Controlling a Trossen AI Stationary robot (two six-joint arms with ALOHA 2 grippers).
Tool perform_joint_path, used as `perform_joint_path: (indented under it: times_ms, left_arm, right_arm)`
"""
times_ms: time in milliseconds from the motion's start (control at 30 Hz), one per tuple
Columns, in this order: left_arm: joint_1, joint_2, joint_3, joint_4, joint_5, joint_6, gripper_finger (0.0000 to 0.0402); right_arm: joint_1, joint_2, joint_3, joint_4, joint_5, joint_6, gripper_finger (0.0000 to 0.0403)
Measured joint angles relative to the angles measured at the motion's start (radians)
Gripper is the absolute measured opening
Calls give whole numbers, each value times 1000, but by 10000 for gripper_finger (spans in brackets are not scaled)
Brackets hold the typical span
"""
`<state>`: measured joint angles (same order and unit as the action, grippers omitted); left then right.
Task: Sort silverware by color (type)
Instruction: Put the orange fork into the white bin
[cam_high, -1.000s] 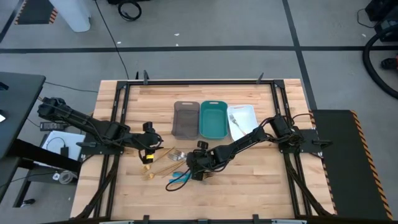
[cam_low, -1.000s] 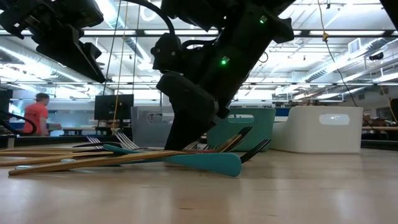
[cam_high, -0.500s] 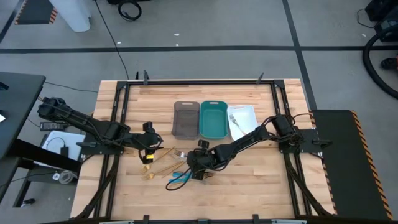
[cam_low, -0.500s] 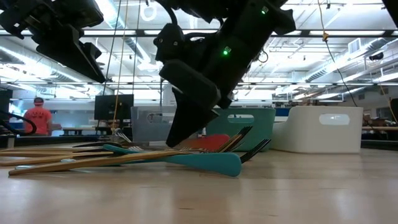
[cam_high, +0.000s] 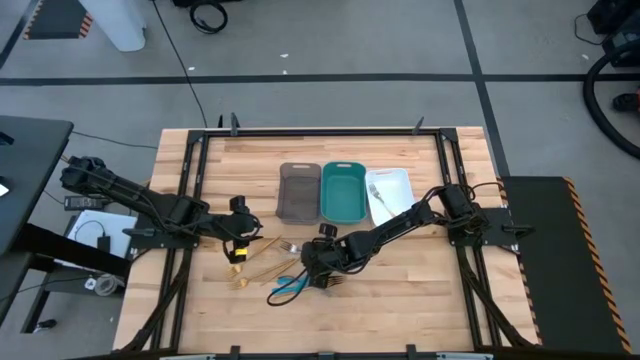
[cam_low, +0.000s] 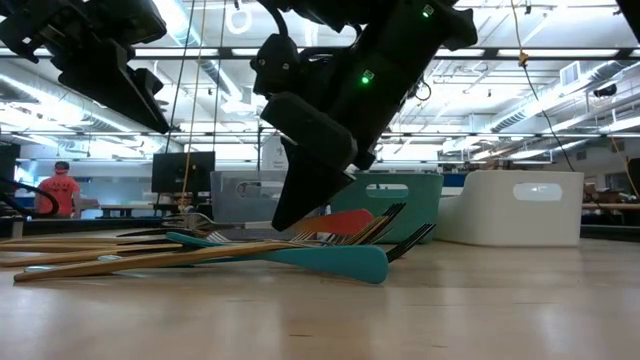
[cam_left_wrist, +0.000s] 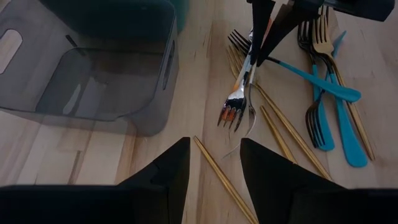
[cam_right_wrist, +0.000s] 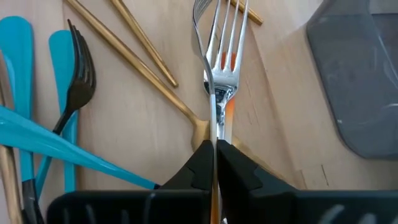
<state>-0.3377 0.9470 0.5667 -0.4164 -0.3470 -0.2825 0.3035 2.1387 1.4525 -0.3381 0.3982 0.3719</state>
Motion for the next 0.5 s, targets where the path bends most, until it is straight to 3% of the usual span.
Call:
perform_joint_path:
  times_ms: [500]
  left_arm:
    - [0, 0, 0, 0, 0, 0, 151]
  right_arm:
    - [0, 0, 0, -10, 0, -1, 13]
